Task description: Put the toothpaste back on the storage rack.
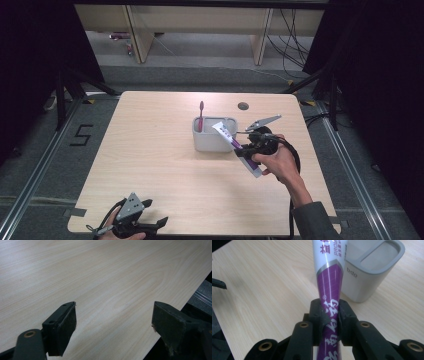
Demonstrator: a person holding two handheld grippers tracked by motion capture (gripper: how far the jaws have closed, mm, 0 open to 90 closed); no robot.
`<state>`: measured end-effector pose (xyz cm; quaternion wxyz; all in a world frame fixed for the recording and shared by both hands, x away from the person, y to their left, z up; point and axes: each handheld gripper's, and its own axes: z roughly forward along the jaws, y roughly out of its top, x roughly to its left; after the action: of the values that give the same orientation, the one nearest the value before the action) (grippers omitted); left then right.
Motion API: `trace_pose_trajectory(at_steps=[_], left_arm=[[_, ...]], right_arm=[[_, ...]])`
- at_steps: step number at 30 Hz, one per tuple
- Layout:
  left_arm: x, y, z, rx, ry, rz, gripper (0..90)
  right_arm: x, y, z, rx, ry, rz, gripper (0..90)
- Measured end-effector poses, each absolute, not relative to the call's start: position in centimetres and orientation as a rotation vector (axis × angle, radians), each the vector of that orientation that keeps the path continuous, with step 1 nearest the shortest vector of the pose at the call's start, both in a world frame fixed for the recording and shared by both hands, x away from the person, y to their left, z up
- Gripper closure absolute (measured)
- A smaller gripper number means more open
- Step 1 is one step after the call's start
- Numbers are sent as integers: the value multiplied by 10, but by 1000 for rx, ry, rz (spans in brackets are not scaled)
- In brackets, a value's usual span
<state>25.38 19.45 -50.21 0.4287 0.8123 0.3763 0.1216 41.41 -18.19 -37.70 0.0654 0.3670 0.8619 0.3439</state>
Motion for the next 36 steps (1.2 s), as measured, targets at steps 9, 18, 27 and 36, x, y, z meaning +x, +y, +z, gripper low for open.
trace_pose_trajectory(at_steps=[9, 18, 27, 36], left_arm=[[253, 193, -503, 2007, 950, 300, 194], [254, 193, -503, 2007, 951, 303, 195], [254, 193, -504, 1998, 952, 299, 195], [254, 192, -503, 1998, 954, 294, 195]], right_arm=[[419, -173, -369, 1075, 2550, 1138, 764], [429, -166, -365, 1068, 2502, 1200, 764], [436, -163, -362, 1118, 2487, 1224, 764], [447, -161, -361, 1110, 2430, 1282, 764]])
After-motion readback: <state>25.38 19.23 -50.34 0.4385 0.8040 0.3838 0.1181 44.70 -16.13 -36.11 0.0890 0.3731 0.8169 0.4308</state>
